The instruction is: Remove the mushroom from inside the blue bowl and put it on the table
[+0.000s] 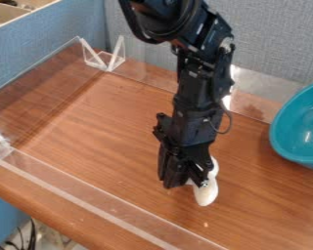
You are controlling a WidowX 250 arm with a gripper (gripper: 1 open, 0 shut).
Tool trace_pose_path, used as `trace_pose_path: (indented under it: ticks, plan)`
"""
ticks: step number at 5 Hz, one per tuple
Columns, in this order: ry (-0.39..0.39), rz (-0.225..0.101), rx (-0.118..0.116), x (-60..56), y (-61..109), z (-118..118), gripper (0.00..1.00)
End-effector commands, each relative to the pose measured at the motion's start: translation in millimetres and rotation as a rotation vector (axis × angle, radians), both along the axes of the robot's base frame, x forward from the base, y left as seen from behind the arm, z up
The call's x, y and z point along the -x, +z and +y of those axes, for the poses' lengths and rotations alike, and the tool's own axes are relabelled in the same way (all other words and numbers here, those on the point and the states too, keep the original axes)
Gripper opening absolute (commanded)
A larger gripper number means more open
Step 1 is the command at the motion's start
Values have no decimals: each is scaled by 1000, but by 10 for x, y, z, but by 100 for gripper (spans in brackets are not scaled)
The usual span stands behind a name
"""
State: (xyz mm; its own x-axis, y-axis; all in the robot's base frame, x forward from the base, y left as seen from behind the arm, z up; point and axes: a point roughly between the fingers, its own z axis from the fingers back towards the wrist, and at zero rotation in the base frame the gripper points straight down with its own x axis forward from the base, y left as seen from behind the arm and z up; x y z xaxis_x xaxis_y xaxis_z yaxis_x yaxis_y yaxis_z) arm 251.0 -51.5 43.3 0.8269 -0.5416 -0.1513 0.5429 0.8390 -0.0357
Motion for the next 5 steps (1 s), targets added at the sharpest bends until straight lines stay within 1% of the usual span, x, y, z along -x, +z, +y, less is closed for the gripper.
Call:
trace_pose_path:
  ticks: [1,2,4,5]
  plan:
    - [4,-71,18,-18,212,-3,100]
    - [20,-79,18,1,267,25,100]
    - [39,-108,31,-3,287,-4,100]
    - [49,-117,36,-10,279,-12,100]
